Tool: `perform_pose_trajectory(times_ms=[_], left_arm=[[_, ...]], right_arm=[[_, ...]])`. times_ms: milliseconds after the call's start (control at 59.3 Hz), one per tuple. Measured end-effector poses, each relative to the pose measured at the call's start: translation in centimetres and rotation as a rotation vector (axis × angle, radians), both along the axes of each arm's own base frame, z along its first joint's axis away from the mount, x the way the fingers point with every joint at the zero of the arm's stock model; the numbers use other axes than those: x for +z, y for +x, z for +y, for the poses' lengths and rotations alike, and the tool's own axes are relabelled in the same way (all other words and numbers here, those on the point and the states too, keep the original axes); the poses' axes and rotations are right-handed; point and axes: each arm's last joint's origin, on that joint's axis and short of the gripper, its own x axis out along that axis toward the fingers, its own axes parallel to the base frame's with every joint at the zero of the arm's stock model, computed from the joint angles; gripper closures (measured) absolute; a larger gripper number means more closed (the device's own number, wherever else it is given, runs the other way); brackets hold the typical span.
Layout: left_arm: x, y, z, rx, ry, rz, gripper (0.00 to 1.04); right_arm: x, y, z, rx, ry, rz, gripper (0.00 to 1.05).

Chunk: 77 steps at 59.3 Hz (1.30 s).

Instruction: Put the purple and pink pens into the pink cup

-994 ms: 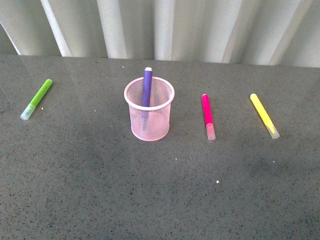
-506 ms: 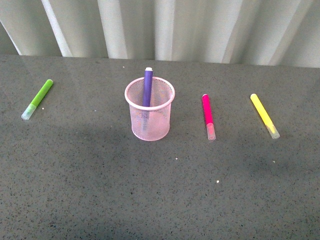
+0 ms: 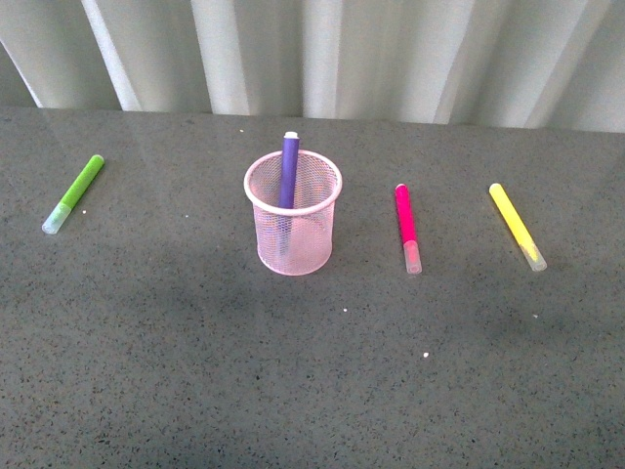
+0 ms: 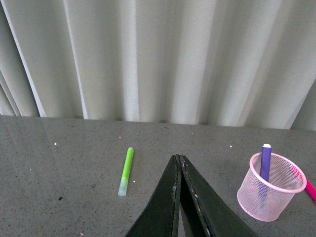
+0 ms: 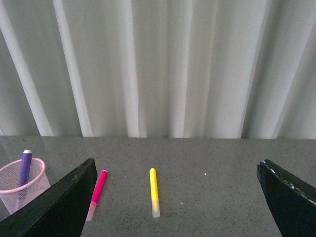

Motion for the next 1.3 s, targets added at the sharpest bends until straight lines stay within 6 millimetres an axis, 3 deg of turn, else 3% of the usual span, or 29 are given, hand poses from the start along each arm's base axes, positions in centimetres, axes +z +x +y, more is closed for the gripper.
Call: perform_pose_trajectory(times_ms=[1298], left_arm=[[0.0,-3.6,0.0,0.002,0.000,-0.007,1.01]], right_arm=[[0.0,0.0,0.0,0.000,0.000,0.000,0.07]])
